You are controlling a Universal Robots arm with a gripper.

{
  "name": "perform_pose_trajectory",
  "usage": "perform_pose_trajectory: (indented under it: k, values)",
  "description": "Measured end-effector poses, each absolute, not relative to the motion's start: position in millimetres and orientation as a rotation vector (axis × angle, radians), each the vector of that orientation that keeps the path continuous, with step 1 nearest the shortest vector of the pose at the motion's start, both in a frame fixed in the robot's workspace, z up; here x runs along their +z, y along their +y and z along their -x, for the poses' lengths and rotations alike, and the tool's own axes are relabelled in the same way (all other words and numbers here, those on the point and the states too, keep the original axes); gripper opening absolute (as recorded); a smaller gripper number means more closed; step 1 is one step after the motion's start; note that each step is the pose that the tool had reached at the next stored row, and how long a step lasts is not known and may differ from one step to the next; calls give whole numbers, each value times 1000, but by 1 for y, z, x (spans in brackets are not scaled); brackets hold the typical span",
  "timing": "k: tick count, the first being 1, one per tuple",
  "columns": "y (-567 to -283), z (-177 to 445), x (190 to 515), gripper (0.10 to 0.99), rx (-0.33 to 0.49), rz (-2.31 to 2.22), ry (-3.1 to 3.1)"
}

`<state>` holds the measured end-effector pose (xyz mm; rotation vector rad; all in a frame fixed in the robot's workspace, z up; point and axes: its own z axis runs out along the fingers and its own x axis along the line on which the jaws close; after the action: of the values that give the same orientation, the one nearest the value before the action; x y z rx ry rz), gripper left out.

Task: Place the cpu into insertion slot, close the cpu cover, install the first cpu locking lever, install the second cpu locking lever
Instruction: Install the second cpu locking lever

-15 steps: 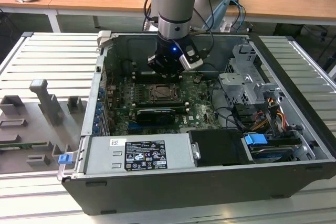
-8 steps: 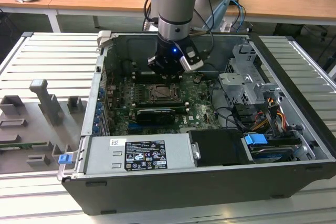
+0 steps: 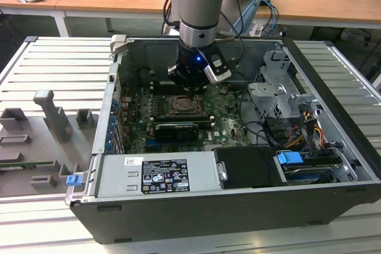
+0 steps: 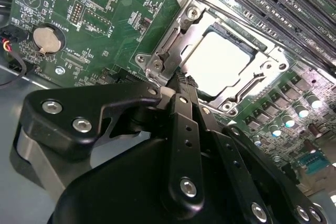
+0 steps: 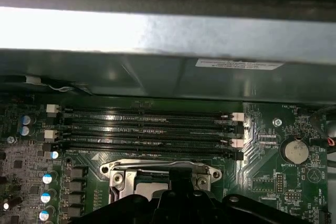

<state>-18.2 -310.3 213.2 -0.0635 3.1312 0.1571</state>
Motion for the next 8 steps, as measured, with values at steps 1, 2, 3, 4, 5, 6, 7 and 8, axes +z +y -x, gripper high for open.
perform_pose_trajectory:
  k: [1,2,3,4,5,6,7,8]
  values:
    - [-311,18,213,106,157,64,3131]
    - [-311,18,213,106,157,64,3131]
    - [-311,18,213,106,157,64,3131]
    - [-312,18,213,106,157,64,3131]
    - [-312,18,214,106,157,63,3131]
    - [-312,18,214,106,157,63,3131]
    - [-312,18,217,106,157,63,3131]
    - [-312,18,219,106,157,63,3131]
